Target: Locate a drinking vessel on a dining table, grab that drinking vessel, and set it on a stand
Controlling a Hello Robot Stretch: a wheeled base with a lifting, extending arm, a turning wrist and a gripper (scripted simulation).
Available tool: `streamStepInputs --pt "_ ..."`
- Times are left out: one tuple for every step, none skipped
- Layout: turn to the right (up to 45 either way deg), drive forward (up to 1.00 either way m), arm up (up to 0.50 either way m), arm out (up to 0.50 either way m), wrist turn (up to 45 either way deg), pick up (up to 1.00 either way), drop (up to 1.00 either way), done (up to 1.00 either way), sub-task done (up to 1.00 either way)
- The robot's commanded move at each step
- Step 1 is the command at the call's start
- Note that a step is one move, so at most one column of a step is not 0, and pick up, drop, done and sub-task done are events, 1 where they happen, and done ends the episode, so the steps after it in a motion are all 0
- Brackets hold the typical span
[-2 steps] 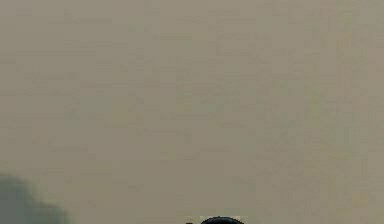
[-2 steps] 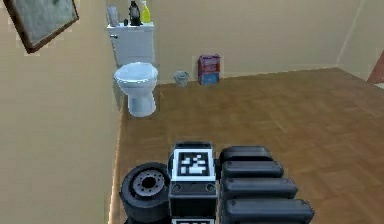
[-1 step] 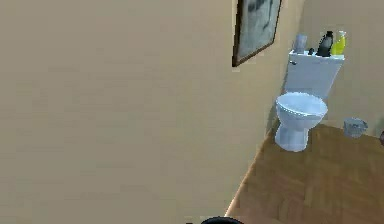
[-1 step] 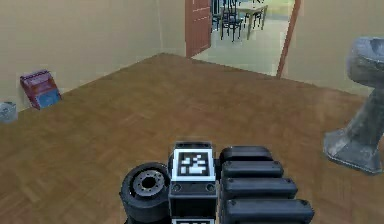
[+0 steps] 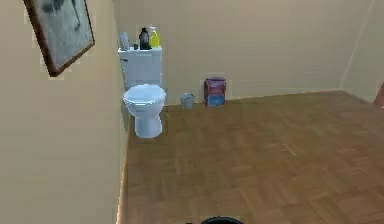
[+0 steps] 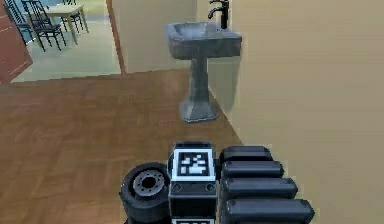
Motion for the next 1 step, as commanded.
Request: streamStepInputs --pt "45.0 0.0 0.0 0.0 0.0 0.0 0.0 0.0 0.0"
